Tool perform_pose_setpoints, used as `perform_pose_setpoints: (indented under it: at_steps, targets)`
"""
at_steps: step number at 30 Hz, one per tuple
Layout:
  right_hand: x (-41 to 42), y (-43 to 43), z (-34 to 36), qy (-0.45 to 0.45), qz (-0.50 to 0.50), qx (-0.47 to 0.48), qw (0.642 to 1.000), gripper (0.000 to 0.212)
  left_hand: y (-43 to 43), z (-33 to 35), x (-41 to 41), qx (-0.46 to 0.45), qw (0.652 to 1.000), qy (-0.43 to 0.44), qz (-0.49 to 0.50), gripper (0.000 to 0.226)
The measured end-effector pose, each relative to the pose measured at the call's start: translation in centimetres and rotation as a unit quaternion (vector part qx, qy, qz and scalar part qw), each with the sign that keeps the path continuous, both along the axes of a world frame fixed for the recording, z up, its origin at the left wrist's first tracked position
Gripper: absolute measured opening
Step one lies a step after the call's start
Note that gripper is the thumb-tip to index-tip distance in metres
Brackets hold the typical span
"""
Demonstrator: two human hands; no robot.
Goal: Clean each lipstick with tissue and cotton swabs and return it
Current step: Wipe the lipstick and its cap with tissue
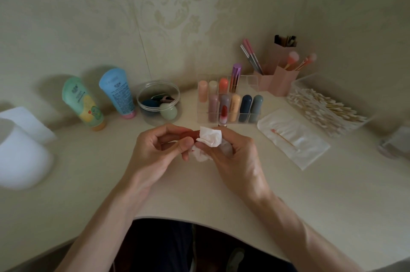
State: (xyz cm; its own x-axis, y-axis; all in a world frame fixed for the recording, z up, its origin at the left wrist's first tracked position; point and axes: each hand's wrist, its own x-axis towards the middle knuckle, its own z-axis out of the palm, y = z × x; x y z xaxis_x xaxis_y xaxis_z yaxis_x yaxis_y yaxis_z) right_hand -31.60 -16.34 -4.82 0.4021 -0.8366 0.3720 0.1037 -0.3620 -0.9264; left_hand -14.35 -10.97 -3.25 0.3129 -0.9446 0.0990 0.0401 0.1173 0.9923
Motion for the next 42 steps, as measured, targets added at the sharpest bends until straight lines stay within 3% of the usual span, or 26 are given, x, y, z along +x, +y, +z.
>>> perform_pose_setpoints:
  at_steps: [4,10,15,22,32,37,42]
  targets:
    - [-0.1,-0.1,0.1,-0.013,0.029,0.029,0.999,0.013,-0.4,-0.5,-0.3,-0.029,0.999,-0.04,0.021,0.025]
    - [-0.6,-0.9,-0.3,0.041,-0.005,0.056,0.998,0.013,-0.4,-1.1,0.0,-0.033,0.993,-0.116,0.022,0.023]
    - [-0.6,-0.8,-0.2,0.043,-0.021,0.027,0.998,0.009,-0.3,-0.5,-0.2,0.018,0.996,-0.084,-0.034,0.024]
    - [-0.8,-0.9,-0.3,0.087,0.011,0.046,0.995,0.015,-0.4,-0.5,-0.3,0.019,0.995,-0.097,-0.004,0.023]
    - [-0.4,-0.8,-0.4,0.112,-0.056,-0.057,0.99,0.011,-0.3,-0.2,-0.2,0.01,0.997,-0.078,-0.012,0.022]
    - [-0.1,-0.6,-0.2,0.083,-0.055,-0.008,0.995,0.008,-0.3,-0.4,-0.1,0.002,0.998,-0.058,0.0,0.013]
    - [-0.3,-0.4,0.2,0.031,-0.01,0.041,0.999,0.012,-0.3,-0.2,-0.3,-0.014,0.998,-0.054,0.013,0.021]
